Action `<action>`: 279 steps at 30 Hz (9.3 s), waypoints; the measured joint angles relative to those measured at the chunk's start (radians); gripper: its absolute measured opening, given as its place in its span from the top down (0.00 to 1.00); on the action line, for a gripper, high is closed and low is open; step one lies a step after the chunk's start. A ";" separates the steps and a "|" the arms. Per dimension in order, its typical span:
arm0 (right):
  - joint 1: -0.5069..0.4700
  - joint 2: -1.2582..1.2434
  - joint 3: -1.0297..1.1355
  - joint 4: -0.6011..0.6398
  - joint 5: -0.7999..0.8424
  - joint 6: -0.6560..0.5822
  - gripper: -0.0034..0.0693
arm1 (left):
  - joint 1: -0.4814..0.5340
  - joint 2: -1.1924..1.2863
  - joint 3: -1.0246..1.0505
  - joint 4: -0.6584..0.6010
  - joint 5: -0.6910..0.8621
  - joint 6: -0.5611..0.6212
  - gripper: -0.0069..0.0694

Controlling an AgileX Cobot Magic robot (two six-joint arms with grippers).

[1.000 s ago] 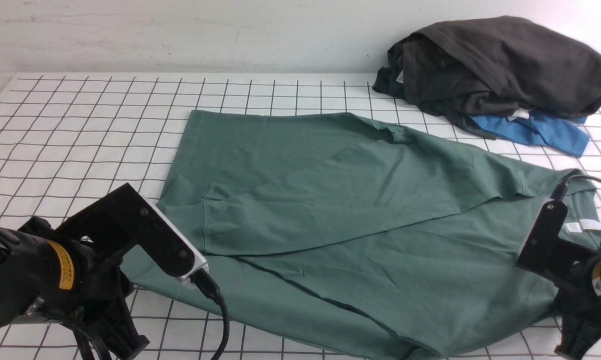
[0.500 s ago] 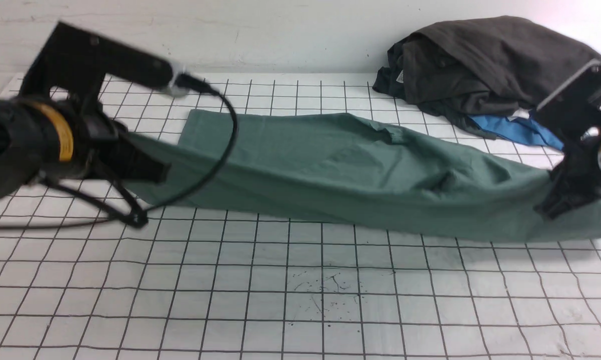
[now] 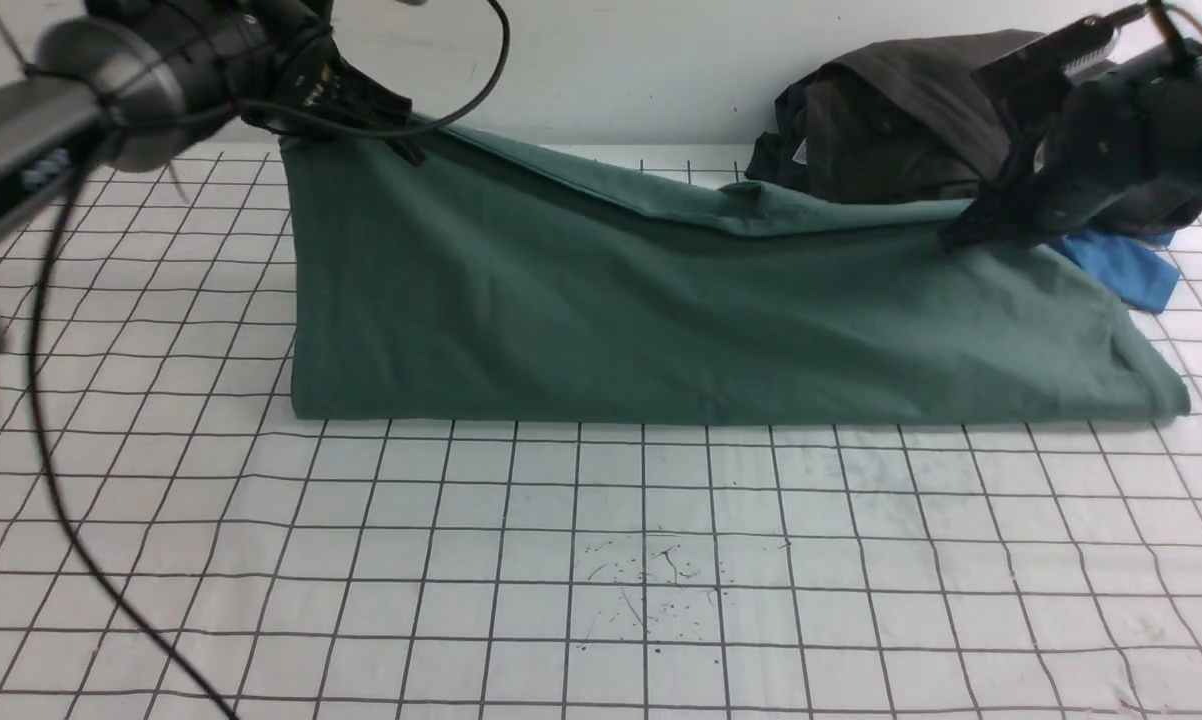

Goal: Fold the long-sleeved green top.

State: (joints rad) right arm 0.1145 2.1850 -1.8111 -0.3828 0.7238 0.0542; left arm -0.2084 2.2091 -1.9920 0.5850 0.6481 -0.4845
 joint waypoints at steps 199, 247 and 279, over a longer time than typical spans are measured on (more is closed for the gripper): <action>0.081 0.028 -0.080 0.624 -0.054 -0.388 0.97 | -0.036 -0.031 0.147 -1.267 0.065 1.193 0.92; 0.021 -1.412 1.105 0.734 -0.477 -0.531 0.97 | 0.070 -1.743 1.452 -0.872 -0.185 0.943 0.92; 0.020 -2.053 1.734 0.743 -0.236 -0.532 0.97 | 0.070 -2.162 1.815 -0.887 -0.548 0.955 0.92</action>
State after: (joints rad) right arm 0.1346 0.1320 -0.0771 0.3604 0.4880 -0.4780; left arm -0.1388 0.0475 -0.1771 -0.3020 0.1001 0.4709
